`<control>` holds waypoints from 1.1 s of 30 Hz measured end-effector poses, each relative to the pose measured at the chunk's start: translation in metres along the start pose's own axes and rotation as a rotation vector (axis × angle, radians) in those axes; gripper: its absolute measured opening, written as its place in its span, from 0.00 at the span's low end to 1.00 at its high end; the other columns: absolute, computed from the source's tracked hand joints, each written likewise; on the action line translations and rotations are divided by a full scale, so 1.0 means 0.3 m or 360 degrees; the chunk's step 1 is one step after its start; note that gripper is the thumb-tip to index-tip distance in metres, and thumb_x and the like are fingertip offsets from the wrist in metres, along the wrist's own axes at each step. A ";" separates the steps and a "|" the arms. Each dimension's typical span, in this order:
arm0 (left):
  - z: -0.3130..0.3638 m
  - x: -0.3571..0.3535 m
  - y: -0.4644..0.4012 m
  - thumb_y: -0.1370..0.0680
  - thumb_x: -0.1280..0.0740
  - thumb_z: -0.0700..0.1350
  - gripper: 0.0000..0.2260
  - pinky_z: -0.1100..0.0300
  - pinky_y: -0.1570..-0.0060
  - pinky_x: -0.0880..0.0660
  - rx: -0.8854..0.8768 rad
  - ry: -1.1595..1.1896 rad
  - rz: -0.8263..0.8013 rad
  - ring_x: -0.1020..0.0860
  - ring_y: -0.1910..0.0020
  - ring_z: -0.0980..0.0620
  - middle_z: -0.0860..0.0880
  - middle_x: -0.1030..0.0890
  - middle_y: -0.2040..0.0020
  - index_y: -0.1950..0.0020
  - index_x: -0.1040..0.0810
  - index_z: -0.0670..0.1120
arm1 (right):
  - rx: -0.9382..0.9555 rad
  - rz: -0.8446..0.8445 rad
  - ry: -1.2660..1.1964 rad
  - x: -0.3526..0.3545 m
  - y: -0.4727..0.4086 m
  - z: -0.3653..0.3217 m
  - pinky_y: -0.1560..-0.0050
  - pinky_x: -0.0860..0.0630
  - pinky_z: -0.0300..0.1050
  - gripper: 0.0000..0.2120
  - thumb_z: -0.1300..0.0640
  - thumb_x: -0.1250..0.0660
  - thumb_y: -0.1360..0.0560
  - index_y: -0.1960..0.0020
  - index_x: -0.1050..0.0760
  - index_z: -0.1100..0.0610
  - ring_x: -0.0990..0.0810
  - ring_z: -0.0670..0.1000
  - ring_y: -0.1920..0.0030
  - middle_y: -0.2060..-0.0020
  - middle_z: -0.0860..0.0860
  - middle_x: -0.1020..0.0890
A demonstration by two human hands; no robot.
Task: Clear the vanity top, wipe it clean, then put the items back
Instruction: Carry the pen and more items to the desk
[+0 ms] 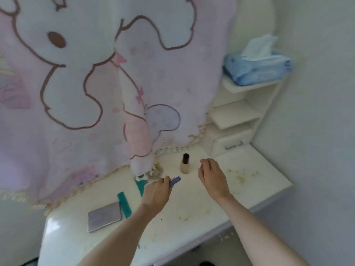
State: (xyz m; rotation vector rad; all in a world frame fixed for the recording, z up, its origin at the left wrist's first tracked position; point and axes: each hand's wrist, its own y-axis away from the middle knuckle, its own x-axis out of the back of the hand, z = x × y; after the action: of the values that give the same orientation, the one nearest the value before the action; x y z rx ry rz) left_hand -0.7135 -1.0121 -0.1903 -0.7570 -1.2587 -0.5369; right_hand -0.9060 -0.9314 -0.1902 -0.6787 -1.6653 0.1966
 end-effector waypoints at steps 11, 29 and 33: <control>0.750 0.194 -0.086 0.20 0.41 0.48 0.11 0.58 0.68 0.36 -0.0697 -0.0065 -0.0128 0.20 0.59 0.43 0.47 0.18 0.55 0.43 0.33 0.43 | -0.0694 0.0567 0.0805 0.619 0.501 0.265 0.82 0.35 0.40 0.11 0.56 0.43 0.30 0.66 0.25 0.58 0.25 0.52 0.70 0.69 0.52 0.25; 2.195 0.336 0.849 0.30 0.28 0.51 0.16 0.72 0.73 0.55 -0.2325 0.0983 0.0250 0.39 0.88 0.51 0.51 0.33 0.81 0.65 0.30 0.42 | -0.1899 0.0690 0.2113 1.642 1.903 0.248 0.79 0.35 0.43 0.09 0.58 0.42 0.29 0.65 0.27 0.58 0.26 0.52 0.70 0.70 0.52 0.26; 2.428 0.342 1.040 0.27 0.31 0.52 0.16 0.73 0.74 0.54 -0.2642 0.1192 0.0139 0.38 0.88 0.51 0.51 0.33 0.81 0.65 0.30 0.42 | -0.2175 0.0639 0.2327 1.752 2.117 0.213 0.78 0.38 0.41 0.10 0.58 0.42 0.29 0.67 0.27 0.57 0.26 0.51 0.70 0.70 0.51 0.26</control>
State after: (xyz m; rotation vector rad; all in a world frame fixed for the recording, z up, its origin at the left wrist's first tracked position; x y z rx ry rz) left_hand -0.9271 -0.2520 -0.0659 -1.6897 0.1786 -1.6333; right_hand -0.7948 -0.1207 -0.0706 -1.5889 -0.0007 -1.0389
